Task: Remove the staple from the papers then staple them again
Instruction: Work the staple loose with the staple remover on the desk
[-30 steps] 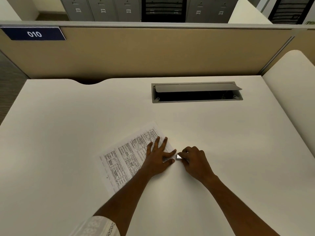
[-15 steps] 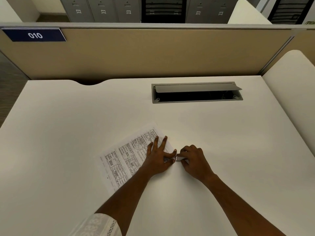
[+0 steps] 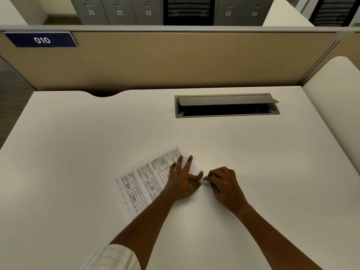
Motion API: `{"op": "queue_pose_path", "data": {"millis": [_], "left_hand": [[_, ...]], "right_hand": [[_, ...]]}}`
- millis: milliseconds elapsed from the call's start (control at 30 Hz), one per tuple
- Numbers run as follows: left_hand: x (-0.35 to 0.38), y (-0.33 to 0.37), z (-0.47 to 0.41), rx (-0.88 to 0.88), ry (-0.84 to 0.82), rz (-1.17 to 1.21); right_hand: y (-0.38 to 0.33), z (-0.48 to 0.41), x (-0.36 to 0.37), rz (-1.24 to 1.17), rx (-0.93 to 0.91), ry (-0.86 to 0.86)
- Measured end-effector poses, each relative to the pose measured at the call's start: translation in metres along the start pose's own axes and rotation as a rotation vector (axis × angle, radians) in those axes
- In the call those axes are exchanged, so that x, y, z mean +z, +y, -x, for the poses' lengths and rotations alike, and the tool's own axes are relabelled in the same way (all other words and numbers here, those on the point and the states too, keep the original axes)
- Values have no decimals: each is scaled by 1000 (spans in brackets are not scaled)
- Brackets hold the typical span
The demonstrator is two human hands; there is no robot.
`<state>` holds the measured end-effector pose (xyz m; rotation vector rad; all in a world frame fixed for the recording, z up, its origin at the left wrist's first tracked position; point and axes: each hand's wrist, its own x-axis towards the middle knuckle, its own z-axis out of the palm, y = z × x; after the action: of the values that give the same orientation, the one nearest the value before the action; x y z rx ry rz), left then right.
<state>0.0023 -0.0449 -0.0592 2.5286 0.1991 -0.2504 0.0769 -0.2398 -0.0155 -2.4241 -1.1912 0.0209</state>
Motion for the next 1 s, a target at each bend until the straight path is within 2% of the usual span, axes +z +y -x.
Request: {"op": "queue_pose_path", "data": {"millis": [133,433,733,1000], "left_hand": [[1,-1,0,4,-1,-9],[3,1,2,1,53,28],[0,4,2,-27,69,77],[0,5,3,-34,79,90]], "right_hand": [[3,-5,-6,-18,150,-99],[2,-13,-5,-58,153,-263],[-3,-19,-5,-114,210,-276],[-1,-17,-12,33,175,-265]]}}
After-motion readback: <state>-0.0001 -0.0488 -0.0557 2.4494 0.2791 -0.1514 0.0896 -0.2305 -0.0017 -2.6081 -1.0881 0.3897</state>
